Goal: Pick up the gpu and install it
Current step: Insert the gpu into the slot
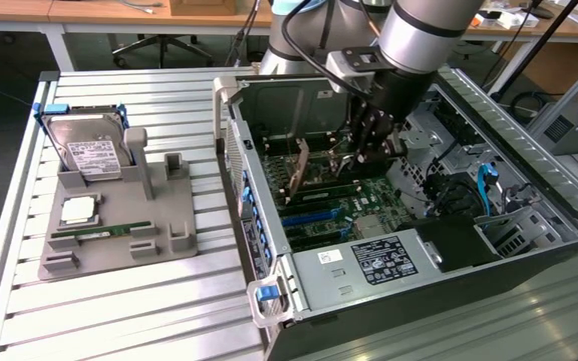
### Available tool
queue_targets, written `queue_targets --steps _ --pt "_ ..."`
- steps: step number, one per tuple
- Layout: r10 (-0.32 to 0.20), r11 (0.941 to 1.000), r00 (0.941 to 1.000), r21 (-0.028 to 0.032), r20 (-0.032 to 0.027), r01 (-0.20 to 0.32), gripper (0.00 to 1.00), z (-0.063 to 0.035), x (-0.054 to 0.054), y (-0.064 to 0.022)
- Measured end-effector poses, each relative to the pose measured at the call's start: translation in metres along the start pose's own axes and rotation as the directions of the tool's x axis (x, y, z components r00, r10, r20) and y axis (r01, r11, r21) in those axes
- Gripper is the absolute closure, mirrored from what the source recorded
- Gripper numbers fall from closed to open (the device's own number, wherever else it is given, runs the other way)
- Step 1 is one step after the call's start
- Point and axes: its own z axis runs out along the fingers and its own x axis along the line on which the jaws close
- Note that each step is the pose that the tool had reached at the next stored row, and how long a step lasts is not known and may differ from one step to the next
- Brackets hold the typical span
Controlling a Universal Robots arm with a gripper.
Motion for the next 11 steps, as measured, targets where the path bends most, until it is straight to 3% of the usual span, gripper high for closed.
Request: queue_targets --steps 11 --pt "0.0 1.0 1.0 0.0 0.0 0.0 0.73 -0.0005 0.007 0.0"
